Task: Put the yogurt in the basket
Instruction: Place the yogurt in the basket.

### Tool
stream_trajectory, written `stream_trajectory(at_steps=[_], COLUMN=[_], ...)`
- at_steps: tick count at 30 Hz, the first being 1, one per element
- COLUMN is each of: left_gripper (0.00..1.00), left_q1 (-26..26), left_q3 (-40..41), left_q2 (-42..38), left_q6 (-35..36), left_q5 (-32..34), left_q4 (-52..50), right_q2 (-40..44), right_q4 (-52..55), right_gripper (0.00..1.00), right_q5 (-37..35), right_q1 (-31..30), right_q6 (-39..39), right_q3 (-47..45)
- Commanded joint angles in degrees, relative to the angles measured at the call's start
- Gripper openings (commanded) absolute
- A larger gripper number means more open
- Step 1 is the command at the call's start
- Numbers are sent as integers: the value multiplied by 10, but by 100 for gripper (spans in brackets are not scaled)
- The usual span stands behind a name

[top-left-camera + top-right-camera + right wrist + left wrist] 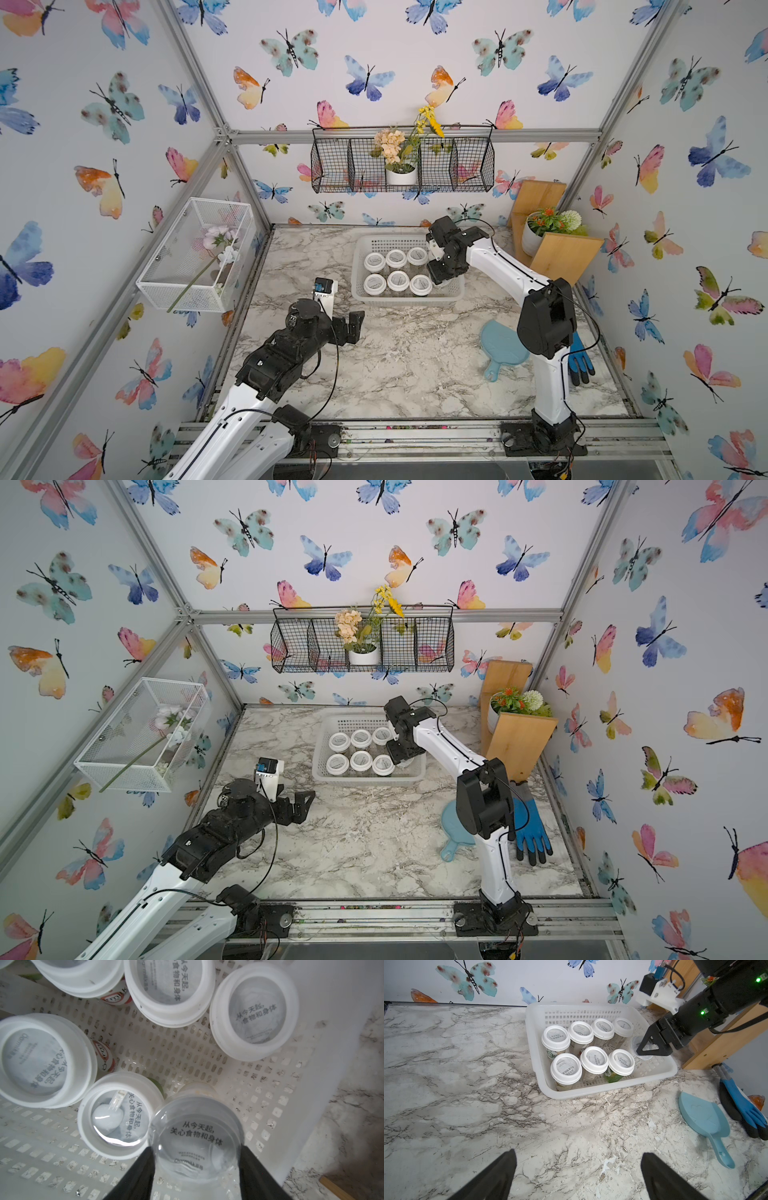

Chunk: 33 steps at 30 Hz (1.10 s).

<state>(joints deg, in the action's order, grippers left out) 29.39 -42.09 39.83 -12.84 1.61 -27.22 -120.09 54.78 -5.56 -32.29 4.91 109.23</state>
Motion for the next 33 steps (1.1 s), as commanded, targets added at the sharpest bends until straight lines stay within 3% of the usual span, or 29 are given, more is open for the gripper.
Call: stream_trajectory(at_steps=[1, 20, 25, 29, 33], left_gripper=[100, 100, 100, 100, 100], left_q1=[3, 3, 3, 3, 2], left_q3=[8, 7, 7, 7, 6], left_q2=[1, 7, 10, 11, 13], left_q6=[8, 8, 8, 8, 8], left_q5=[-28, -31, -31, -31, -31], left_q4=[8, 8, 8, 8, 8], right_q2=[-8, -36, -37, -30, -10], right_q4=[-8, -17, -16, -12, -17], right_gripper=[61, 63, 71, 85, 91], right_q5=[9, 5, 6, 2, -3], right_q1=[4, 9, 11, 12, 11], right_q6=[4, 5, 4, 6, 9], right_q3=[-7, -26, -27, -24, -29])
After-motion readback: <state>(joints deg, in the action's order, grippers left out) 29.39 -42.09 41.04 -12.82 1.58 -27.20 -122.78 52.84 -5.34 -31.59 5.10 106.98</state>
